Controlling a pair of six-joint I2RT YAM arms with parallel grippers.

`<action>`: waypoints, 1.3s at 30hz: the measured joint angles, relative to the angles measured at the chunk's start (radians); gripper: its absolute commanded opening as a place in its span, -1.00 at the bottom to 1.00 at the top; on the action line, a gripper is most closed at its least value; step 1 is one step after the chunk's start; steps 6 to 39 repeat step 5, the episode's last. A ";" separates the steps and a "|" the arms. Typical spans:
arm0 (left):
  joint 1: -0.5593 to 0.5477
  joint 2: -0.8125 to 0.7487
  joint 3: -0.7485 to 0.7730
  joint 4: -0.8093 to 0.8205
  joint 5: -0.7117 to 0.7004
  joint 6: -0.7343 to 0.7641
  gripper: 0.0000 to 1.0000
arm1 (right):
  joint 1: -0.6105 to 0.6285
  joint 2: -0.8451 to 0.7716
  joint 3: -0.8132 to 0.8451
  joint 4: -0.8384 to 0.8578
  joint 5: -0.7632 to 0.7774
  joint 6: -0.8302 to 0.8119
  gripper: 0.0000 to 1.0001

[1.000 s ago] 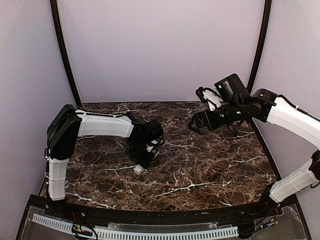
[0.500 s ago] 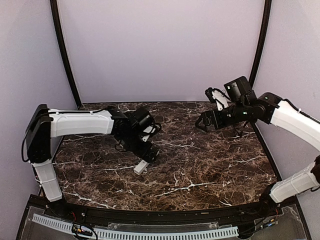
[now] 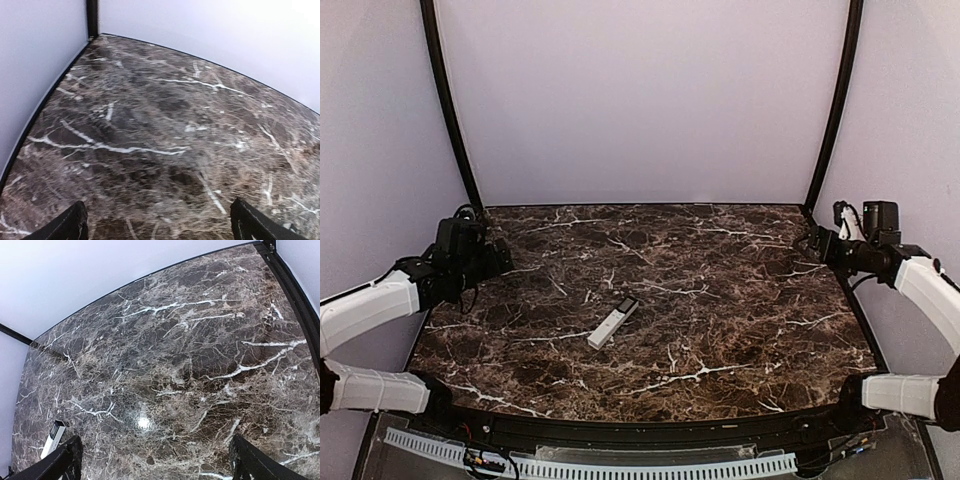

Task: Load the batteries into the remote control
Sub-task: Reset both arms

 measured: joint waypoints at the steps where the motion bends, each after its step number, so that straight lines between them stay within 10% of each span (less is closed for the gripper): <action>1: 0.008 -0.026 -0.042 0.015 -0.042 -0.003 0.98 | -0.004 -0.004 -0.018 0.014 0.011 0.013 0.97; 39: 0.029 -0.103 -0.151 0.062 -0.172 -0.006 0.98 | -0.005 -0.019 -0.069 0.050 0.035 0.043 0.97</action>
